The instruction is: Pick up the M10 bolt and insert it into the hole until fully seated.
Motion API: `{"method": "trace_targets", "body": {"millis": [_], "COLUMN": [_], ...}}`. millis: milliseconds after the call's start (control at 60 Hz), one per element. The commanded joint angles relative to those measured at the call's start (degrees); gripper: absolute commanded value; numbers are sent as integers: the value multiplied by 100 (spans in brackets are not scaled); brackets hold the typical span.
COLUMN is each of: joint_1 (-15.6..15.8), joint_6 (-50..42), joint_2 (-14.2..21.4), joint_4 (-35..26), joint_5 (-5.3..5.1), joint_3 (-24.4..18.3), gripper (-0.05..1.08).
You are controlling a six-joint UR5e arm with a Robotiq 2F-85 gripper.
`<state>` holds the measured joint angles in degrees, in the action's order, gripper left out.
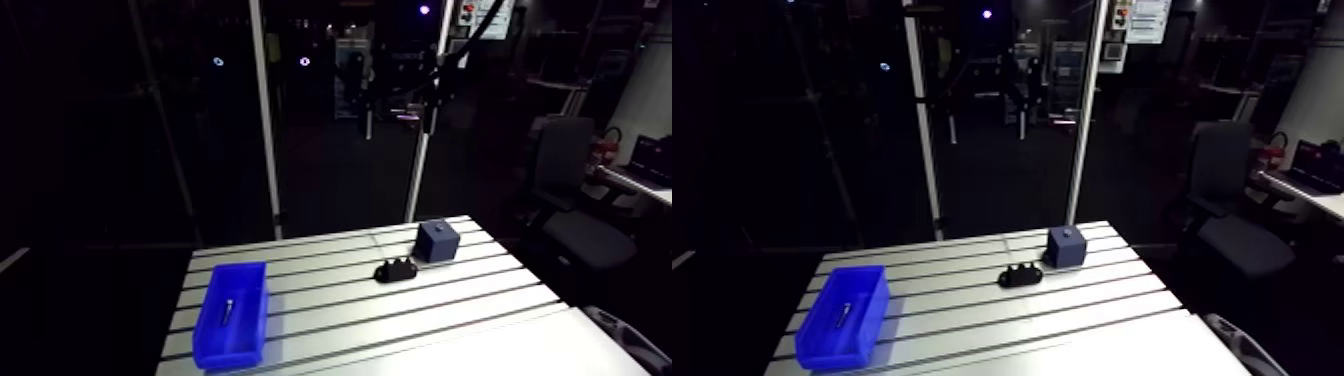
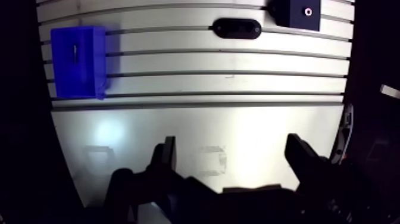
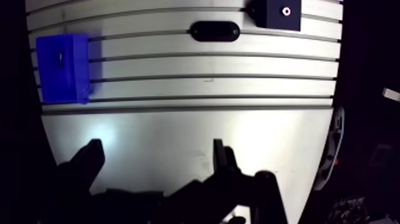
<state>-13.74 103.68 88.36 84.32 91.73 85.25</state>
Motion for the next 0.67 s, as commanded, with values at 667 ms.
{"method": "trace_targets", "body": {"millis": [667], "joint_1": [125], "joint_6": [-19], "joint_2": [300], "joint_4": [-149], "joint_5": [-115], "joint_3": [-59], "gripper": [1]}}
